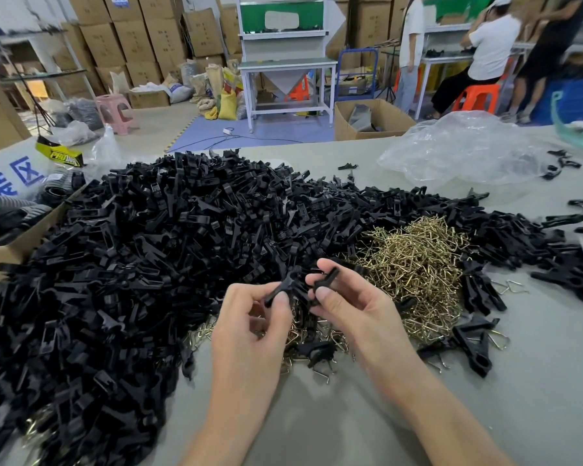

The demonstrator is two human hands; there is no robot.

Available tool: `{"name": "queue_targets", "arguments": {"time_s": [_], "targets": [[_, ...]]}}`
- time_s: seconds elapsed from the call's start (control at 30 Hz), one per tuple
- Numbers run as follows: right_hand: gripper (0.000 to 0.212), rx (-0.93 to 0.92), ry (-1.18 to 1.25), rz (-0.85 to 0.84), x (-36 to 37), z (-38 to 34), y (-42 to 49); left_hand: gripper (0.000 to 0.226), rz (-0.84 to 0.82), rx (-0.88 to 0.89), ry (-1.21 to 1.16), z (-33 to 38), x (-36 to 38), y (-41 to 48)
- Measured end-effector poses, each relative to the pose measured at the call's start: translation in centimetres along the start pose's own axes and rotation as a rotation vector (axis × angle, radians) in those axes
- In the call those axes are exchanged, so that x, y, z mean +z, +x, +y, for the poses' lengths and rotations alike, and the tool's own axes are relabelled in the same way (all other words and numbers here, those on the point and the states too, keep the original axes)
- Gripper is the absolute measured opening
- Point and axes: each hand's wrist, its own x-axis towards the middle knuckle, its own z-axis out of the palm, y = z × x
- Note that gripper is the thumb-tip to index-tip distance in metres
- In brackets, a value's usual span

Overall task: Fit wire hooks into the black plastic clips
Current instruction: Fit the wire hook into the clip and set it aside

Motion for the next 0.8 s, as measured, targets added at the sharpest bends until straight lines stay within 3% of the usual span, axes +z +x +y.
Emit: {"name": "queue_targets", "arguments": {"time_s": [0.1,0.2,0.37,0.47,0.6,0.8], "targets": [[0.039,-0.063,-0.122,-0.015,-0.23,-0.36,-0.13,0.020,-0.015,-0.006,0.010,-0.01,-0.08,-0.15],[0.041,-0.076,-0.213,-0.076,0.06,-0.50,-0.50,0.015,-0.068,-0.048,0.010,0.16,-0.01,-0.34],[0.041,-0.016,-0.188,-0.094,0.29,-0.51,-0.64,0.019,-0.078,-0.148,-0.134,0.66,-0.24,-0.17],[0.039,0.011,-0.133,-0.072,0.28,-0.55,-0.51,0.008,-0.135,-0.220,-0.249,0.75,-0.29,0.13],[0.037,0.040,-0.032,-0.046,0.09,-0.50,-0.29,0.022,-0.177,-0.278,-0.318,0.93,-0.18,0.22],[0.036,0.042,-0.059,-0.064,0.22,-0.41,-0.44,0.009,-0.117,-0.329,-0.352,0.87,-0.34,0.29]]}}
